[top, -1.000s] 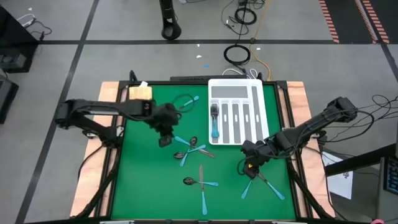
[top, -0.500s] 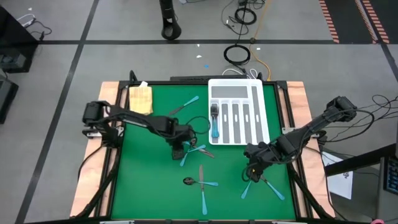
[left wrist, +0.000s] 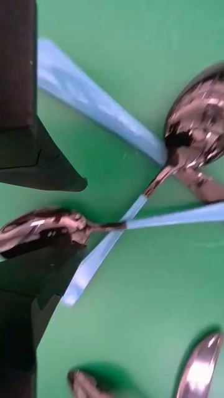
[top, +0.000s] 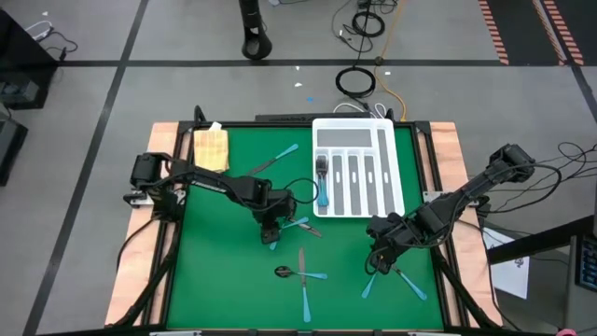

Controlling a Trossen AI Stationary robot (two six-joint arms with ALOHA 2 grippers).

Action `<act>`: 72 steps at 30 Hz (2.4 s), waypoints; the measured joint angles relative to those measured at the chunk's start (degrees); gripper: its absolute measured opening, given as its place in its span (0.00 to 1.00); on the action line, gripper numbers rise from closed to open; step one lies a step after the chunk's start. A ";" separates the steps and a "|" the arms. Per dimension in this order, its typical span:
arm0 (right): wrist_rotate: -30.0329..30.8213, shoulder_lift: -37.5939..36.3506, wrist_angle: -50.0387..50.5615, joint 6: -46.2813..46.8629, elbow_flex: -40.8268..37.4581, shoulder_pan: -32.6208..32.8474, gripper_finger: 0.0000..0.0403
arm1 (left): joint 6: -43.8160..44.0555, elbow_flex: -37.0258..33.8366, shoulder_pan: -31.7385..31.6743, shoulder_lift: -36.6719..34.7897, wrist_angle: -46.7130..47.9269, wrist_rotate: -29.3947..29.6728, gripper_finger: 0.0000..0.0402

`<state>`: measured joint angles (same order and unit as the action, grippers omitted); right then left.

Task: Sort silverware
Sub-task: Put the blue spoon into the silverware organizer

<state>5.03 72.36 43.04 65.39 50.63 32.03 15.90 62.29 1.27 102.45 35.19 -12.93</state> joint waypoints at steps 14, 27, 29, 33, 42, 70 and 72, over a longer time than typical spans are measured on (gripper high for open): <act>1.23 0.02 0.11 -0.15 0.00 -0.04 0.41 | -4.18 3.08 -2.02 0.59 1.51 -1.08 0.55; 1.21 0.03 0.20 -0.04 0.00 -0.04 0.41 | -3.12 3.03 -1.08 3.40 0.62 3.67 0.63; 1.24 0.00 0.33 -0.06 0.00 -0.04 0.41 | -2.84 3.03 -0.69 3.98 -0.28 3.74 0.63; 1.24 0.00 0.45 -0.22 -0.23 -0.04 0.41 | -2.67 3.03 -0.03 4.41 -0.89 3.92 0.63; 1.01 0.02 0.59 -0.04 -1.22 0.00 0.41 | -1.22 3.21 1.91 6.35 -1.45 7.25 0.57; -0.57 -0.07 0.54 1.01 -1.27 0.00 0.41 | -2.01 13.93 1.75 2.71 14.32 6.70 0.01; 0.29 -0.66 0.78 1.99 -1.31 0.00 0.41 | -7.57 17.59 1.68 2.82 16.94 10.10 0.01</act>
<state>5.32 71.70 43.82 67.37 49.32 32.03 8.33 79.88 2.95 105.27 52.13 -2.83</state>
